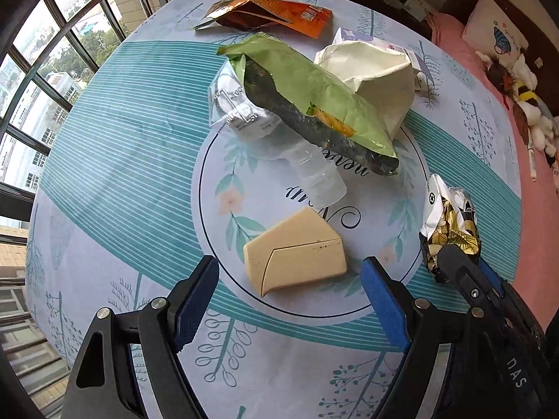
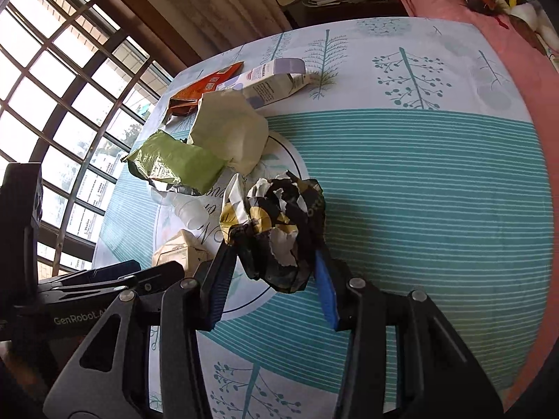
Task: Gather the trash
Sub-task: 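Grasp the black-and-gold crumpled wrapper with the right tool while the left tool grasps the beige cardboard piece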
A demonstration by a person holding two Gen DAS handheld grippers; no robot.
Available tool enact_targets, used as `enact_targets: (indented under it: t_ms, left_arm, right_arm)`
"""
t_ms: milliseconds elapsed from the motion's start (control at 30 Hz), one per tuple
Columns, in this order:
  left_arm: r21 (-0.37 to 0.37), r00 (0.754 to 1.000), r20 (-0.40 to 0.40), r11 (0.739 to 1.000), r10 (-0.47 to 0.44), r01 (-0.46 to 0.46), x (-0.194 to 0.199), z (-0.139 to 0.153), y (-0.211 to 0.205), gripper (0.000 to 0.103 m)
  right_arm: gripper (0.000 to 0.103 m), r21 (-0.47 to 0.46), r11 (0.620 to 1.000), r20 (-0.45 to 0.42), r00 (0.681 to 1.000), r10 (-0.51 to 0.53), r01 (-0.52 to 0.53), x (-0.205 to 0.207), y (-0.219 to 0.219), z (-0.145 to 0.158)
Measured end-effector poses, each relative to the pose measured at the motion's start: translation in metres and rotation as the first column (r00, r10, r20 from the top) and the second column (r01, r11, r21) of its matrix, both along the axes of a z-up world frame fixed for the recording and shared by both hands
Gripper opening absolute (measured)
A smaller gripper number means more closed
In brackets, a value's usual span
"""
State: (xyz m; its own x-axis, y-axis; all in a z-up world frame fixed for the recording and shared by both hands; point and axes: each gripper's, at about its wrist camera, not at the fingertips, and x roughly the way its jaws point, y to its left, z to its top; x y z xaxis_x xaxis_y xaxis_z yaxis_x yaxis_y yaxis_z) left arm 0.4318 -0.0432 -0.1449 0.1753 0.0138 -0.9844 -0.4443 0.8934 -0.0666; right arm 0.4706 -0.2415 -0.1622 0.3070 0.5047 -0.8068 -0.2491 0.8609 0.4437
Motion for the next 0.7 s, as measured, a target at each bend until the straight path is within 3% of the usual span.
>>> enact_targets:
  t_ms: [67, 233, 433, 700]
  left_arm:
    - [0.005, 1.0, -0.006, 1.0, 0.017, -0.017, 0.004, -0.005, -0.002, 0.083]
    - [0.003, 0.999, -0.028, 1.0, 0.03, -0.03, 0.008, -0.018, -0.004, 0.064]
    - [0.053, 1.0, -0.003, 0.999, 0.003, -0.003, 0.004, -0.017, -0.009, 0.063]
    - [0.087, 0.999, 0.03, 0.996, -0.039, 0.036, -0.03, 0.006, 0.001, 0.063]
  right_arm:
    - [0.04, 0.0, 1.0, -0.001, 1.0, -0.003, 0.003, -0.002, -0.002, -0.001]
    - [0.04, 0.003, 1.0, 0.0, 1.0, -0.008, 0.008, -0.005, -0.004, -0.001]
    - [0.04, 0.005, 1.0, 0.004, 1.0, -0.01, 0.01, -0.009, -0.002, -0.002]
    - [0.04, 0.011, 1.0, 0.015, 1.0, 0.006, -0.006, -0.032, 0.001, 0.006]
